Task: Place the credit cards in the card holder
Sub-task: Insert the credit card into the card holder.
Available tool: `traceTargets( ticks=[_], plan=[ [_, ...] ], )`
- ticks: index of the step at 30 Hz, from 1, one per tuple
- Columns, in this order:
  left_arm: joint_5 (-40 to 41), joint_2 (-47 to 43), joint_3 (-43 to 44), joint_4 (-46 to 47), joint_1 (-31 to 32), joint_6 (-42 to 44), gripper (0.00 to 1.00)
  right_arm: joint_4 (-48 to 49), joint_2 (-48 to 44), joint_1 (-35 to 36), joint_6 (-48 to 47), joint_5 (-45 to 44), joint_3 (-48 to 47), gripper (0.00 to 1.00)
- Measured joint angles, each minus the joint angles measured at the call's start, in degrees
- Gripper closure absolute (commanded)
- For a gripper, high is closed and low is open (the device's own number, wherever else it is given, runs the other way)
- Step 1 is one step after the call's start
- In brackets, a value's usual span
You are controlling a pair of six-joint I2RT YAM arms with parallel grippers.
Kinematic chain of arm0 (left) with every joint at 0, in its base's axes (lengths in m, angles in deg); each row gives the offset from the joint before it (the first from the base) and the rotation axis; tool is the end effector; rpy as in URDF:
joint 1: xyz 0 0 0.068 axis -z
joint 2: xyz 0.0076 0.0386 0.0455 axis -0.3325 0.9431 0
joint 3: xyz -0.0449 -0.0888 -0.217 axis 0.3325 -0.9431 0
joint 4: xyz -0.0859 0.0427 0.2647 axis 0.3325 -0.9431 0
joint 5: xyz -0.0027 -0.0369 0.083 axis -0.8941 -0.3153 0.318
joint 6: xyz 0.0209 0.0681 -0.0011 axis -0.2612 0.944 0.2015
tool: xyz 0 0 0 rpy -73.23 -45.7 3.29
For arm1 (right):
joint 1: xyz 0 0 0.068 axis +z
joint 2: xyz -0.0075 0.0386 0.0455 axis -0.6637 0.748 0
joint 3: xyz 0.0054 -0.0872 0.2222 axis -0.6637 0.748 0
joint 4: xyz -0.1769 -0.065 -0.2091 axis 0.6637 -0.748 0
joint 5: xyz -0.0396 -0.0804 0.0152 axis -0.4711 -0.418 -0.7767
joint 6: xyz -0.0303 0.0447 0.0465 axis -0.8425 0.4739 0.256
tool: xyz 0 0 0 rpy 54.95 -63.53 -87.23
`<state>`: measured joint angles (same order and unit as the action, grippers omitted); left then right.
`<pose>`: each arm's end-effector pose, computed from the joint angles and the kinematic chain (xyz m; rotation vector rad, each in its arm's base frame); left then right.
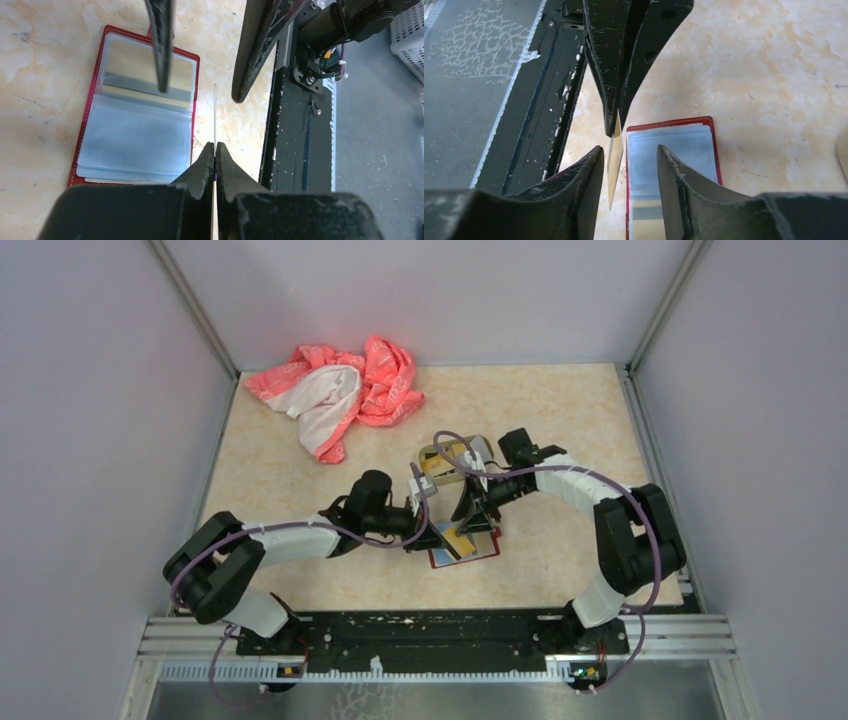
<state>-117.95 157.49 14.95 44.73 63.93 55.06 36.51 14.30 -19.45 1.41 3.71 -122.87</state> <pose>0.2043 -0.2539 0.1192 1.0728 1.8851 -1.2952 0.2598 0.1650 0.1517 -1.5564 1.5389 1.3540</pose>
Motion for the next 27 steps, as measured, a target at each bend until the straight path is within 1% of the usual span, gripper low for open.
traceTargets(
  ticks=[2, 3, 4, 5, 6, 7, 10, 13, 15, 17, 18, 20, 24, 27],
  plan=[
    [0.2, -0.1, -0.1, 0.3, 0.0, 0.5, 0.99, 0.0, 0.8, 0.7, 0.5, 0.4, 0.0, 0.71],
    [0.2, -0.4, -0.2, 0.3, 0.0, 0.6, 0.98, -0.1, 1.4, 1.1, 1.0, 0.5, 0.0, 0.77],
    [0.3, -0.7, -0.3, 0.4, 0.0, 0.7, 0.98, -0.2, 1.9, 1.5, 1.0, 0.6, 0.0, 0.86],
    [0.4, -1.0, -0.4, 0.6, 0.0, 0.7, 0.95, -0.6, 2.5, 1.9, 1.2, 0.7, -0.1, 0.96],
    [0.6, -1.6, -0.7, 0.9, 0.0, 0.7, 0.90, -1.0, 3.1, 2.3, 1.2, 0.8, -0.3, 1.00],
    [1.0, -2.2, -1.0, 1.2, 0.0, 0.7, 0.83, -2.0, 3.8, 2.6, 1.0, 1.2, -0.7, 1.00],
    [3.0, -4.7, -3.6, 3.7, 0.0, -0.1, 0.49, -5.7, 5.6, 3.3, -0.1, 2.6, -2.8, 1.00],
    [5.8, -9.6, -9.4, 9.5, 0.0, -2.1, 0.19, -7.4, 5.7, 3.2, -0.6, 4.7, -3.9, 1.00],
    [7.7, -14.1, -15.3, 16.2, 0.0, -3.9, 0.10, -6.7, 5.7, 3.1, 1.0, 6.6, -3.8, 1.00],
    [9.7, -18.2, -21.5, 23.1, 0.0, -6.3, 0.08, -3.2, 4.7, 3.1, 5.1, 8.5, -2.8, 1.00],
    [10.2, -19.5, -23.5, 25.6, 0.0, -7.3, 0.08, -2.5, 4.4, 3.1, 6.1, 8.9, -2.6, 1.00],
    [10.8, -20.7, -25.9, 29.8, 0.0, -9.1, 0.10, 2.4, 2.8, 2.9, 11.8, 10.6, -0.8, 1.00],
    [11.7, -19.5, -28.5, 41.0, 0.0, -14.2, 0.16, 10.4, 0.6, 2.9, 20.9, 14.4, 1.5, 1.00],
    [12.6, -15.3, -29.7, 51.2, 0.0, -17.0, 0.25, 12.0, 0.4, 2.9, 22.5, 16.0, 1.4, 1.00]
  ],
)
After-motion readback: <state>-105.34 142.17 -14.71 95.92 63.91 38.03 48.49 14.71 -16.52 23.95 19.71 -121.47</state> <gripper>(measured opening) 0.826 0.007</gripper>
